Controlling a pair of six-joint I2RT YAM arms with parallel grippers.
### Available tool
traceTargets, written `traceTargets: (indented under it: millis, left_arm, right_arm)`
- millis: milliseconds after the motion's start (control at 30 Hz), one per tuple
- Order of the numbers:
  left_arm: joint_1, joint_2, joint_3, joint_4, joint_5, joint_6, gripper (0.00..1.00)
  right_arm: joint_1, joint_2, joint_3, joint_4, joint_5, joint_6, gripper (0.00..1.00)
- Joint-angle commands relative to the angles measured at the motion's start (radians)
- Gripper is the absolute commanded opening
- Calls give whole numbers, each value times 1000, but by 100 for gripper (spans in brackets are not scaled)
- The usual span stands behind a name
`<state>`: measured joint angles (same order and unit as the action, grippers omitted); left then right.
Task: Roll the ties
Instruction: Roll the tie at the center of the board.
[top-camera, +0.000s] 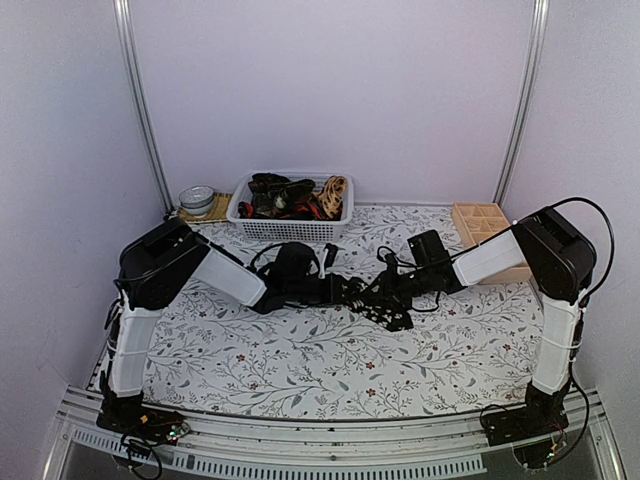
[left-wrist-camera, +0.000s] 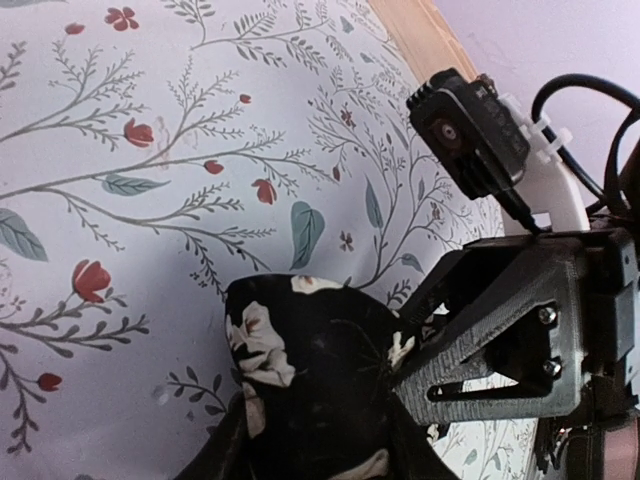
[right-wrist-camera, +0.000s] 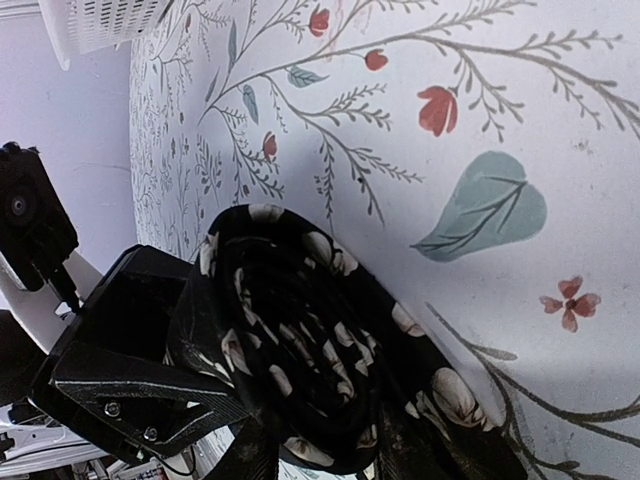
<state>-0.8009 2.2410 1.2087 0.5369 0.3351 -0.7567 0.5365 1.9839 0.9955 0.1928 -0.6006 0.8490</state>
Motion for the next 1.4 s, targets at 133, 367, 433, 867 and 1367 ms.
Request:
traceTargets:
  millis: [133,367,433,867,1367]
  left_arm:
    - [-50,47,-33,-119,-38,-8,29]
    - [-74,8,34,-276,-183,136,29]
    - [-85,4,62,-335,-241,191,29]
    - [-199,-17,135,-446,-637,535,29]
    - [-368,109,292,-449,-1088,894,30]
  right_arm:
    - [5,44,-15,-66,63,-3,32]
    - [5,-28,-9,-108,58,-24,48]
    - [5,-68,-5,-130,53,-34,54]
    - [-70,-428,-131,-272,46,-142,61]
    - [-187,-515,-321,-235,75,-155,61]
